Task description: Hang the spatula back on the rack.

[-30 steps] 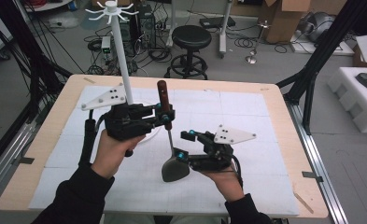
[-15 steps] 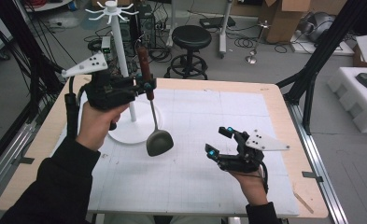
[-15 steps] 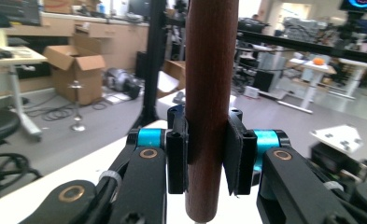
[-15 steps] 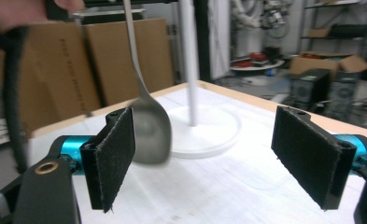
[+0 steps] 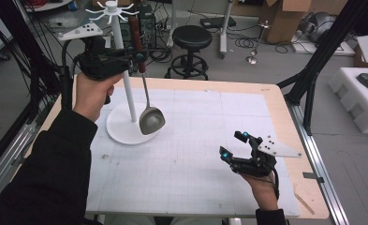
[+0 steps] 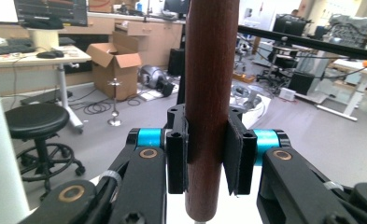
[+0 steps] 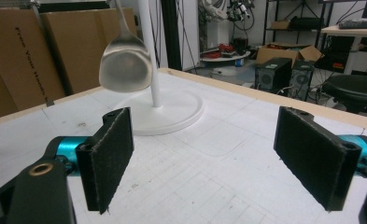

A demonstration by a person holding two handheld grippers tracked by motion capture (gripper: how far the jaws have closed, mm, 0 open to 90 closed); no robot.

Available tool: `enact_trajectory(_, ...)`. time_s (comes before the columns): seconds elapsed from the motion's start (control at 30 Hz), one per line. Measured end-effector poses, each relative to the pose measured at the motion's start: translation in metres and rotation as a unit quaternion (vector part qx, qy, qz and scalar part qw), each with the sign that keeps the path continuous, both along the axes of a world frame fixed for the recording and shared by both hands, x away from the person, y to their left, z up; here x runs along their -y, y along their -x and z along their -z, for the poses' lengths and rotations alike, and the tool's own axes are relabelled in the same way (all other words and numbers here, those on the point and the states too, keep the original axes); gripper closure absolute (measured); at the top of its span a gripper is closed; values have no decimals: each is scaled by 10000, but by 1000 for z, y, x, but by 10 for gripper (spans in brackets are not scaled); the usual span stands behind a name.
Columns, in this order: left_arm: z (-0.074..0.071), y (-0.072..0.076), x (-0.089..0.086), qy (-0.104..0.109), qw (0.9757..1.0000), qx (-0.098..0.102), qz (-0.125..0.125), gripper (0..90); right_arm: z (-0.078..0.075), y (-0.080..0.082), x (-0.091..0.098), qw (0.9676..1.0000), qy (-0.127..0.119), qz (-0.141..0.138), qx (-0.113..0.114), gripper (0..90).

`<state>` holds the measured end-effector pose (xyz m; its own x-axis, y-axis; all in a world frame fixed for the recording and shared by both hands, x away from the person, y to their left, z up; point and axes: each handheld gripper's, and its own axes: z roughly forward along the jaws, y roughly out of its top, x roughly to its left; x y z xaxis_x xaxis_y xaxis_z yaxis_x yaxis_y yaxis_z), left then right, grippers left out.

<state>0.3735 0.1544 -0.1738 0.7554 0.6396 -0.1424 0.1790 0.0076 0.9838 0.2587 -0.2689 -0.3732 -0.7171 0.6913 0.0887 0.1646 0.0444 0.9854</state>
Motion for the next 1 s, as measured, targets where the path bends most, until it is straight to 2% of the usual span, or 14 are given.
enact_trajectory(0.2, -2, -9, -1, -15, 9999, -43, -119, 732, -2, 3, 2, 9998, -121, -133, 82, 190)
enact_trajectory(0.27, -2, -11, -1, -6, 9999, -63, -146, 732, -2, 4, 1, 9997, -158, -188, 33, 190)
enact_trajectory(0.5, 0, -17, -8, 63, 9997, -125, -216, 732, -2, 3, -1, 9997, -147, -216, 33, 190)
enact_trajectory(0.6, 1, -20, -13, 131, 9994, -221, -250, 732, -2, 3, -1, 9997, -135, -204, 33, 190)
enact_trajectory(0.8, 5, -27, -17, 96, 9988, -327, -350, 732, -2, 4, -2, 9996, -138, -249, 33, 189)
enact_trajectory(0.9, 6, -24, -16, 8, 9991, -236, -344, 730, -2, 4, -1, 9997, -128, -230, 29, 189)
enact_trajectory(0.97, 9, -20, -17, 72, 9992, -78, -395, 719, -1, 4, -1, 9997, -133, -206, 17, 189)
enact_trajectory(1.0, 9, -19, -18, 109, 9990, 5, -428, 647, -1, 4, 0, 9998, -125, -181, 15, 189)
